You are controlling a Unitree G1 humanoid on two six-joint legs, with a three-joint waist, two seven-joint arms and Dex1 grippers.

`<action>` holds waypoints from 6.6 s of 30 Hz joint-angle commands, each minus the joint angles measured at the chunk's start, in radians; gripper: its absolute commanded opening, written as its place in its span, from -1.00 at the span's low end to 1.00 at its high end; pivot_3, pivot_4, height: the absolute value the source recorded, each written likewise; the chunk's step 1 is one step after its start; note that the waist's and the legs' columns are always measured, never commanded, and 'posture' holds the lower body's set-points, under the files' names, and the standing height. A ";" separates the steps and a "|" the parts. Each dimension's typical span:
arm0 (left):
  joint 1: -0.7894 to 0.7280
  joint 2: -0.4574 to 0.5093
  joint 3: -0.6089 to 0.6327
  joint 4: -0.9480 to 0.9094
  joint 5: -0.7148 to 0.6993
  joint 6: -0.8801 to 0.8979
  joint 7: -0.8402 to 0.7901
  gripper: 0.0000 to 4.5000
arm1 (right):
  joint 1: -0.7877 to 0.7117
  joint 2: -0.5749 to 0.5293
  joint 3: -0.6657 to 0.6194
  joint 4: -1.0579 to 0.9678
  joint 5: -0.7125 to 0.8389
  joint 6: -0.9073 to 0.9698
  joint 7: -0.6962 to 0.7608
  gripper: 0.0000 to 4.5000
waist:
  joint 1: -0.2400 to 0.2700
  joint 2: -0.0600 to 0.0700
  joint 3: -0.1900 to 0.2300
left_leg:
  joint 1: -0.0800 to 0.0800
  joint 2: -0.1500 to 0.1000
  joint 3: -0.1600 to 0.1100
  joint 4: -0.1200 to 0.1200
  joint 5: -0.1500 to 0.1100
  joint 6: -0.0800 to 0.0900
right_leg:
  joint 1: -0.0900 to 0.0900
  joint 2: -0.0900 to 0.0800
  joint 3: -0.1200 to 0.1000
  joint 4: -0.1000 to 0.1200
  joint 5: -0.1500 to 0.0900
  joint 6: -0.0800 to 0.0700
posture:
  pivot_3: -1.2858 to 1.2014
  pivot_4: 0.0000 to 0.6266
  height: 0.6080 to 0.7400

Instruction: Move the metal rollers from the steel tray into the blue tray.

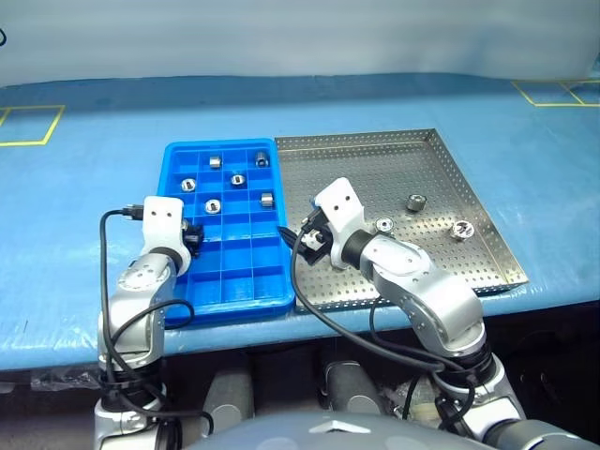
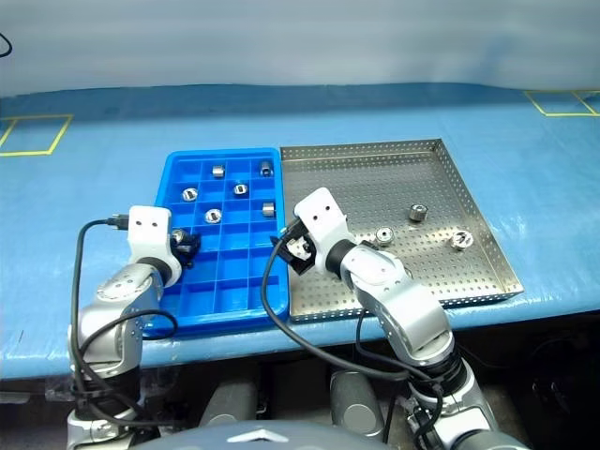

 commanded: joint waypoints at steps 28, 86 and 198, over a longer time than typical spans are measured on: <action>-0.671 0.202 -0.703 0.602 -0.103 -0.270 -0.917 0.99 | 0.437 -0.100 -0.384 -0.449 -0.007 0.133 -0.087 1.00 | -0.193 0.003 -0.001 | 0.000 -0.001 0.000 0.000 0.000 0.001 | -0.001 0.001 0.004 0.000 -0.005 0.001 | -0.22 -0.52 1.00; -0.492 0.125 -0.705 0.431 -0.014 -0.276 -0.697 0.84 | 0.289 -0.112 -0.317 -0.334 -0.008 0.105 -0.053 1.00 | -0.114 0.004 -0.001 | 0.001 -0.001 0.001 -0.001 0.000 0.001 | -0.001 0.000 0.005 0.000 -0.005 0.002 | -0.15 -0.52 1.00; -0.701 -0.250 -0.452 1.191 0.113 -0.629 -0.323 0.99 | 0.438 0.031 -0.395 -0.400 -0.025 0.064 -0.173 1.00 | -0.284 0.003 -0.001 | 0.000 -0.002 0.000 -0.004 0.000 0.001 | -0.001 0.000 0.005 -0.002 -0.004 0.006 | -0.27 -0.52 1.00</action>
